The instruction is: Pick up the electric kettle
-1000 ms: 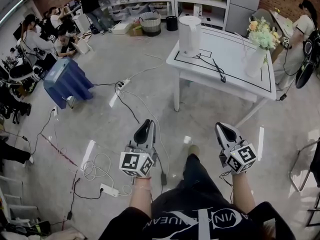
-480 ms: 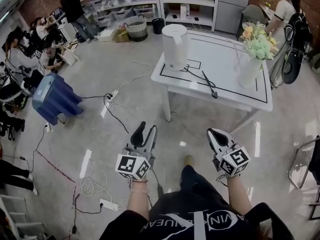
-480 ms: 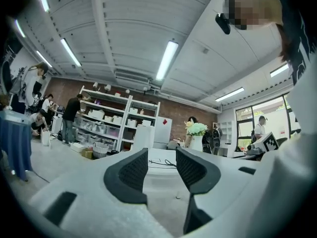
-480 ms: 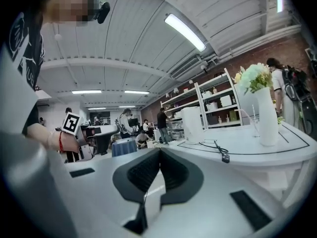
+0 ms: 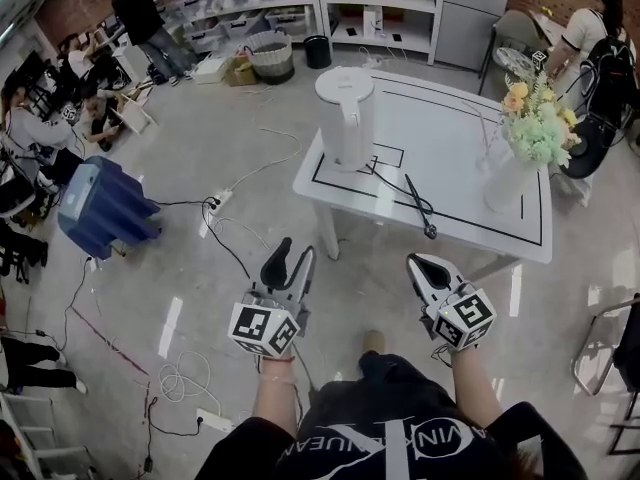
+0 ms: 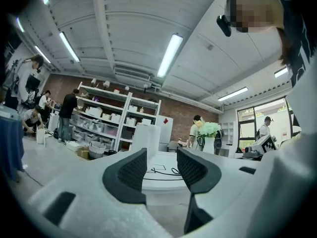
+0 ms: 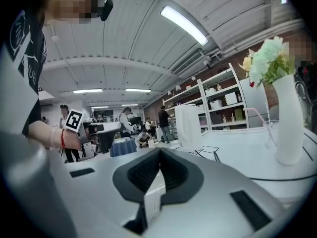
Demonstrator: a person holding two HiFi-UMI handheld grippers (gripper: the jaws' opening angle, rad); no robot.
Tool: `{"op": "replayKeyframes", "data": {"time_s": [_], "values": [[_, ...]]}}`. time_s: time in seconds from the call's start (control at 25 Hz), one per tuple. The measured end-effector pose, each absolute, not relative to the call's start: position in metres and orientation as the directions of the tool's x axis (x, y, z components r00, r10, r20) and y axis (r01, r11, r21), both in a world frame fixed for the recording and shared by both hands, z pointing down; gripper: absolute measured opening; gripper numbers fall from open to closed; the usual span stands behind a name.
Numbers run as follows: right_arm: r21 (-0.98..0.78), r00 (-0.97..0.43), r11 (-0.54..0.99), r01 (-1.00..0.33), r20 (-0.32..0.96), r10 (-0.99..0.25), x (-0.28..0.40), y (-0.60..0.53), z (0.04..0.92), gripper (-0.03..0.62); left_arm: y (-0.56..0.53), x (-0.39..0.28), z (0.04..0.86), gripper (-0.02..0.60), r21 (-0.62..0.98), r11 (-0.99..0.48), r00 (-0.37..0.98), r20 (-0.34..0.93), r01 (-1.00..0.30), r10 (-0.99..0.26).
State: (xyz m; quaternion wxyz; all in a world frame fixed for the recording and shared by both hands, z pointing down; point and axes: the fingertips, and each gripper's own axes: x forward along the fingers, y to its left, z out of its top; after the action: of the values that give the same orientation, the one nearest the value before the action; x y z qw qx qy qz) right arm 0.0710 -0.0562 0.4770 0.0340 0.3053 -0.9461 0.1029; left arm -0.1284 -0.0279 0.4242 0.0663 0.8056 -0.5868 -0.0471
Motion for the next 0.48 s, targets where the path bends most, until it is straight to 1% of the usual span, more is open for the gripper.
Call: {"op": "replayKeyframes", "data": {"time_s": [0.28,0.48], "values": [[-0.189,-0.818,0.796,-0.575,0.13,-0.56,0.074,-0.117,0.48,-0.002,-0.095,-0.118,0.428,0.163,0.172,-0.319,0.324,0.002,-0.932,-0.946],[-0.192,-0.821,0.799,-0.57,0.136,-0.554,0.076,-0.143,0.483,-0.002,-0.124,-0.104,0.432,0.163,0.178,-0.352,0.359,0.007,-0.919,-0.933]]}}
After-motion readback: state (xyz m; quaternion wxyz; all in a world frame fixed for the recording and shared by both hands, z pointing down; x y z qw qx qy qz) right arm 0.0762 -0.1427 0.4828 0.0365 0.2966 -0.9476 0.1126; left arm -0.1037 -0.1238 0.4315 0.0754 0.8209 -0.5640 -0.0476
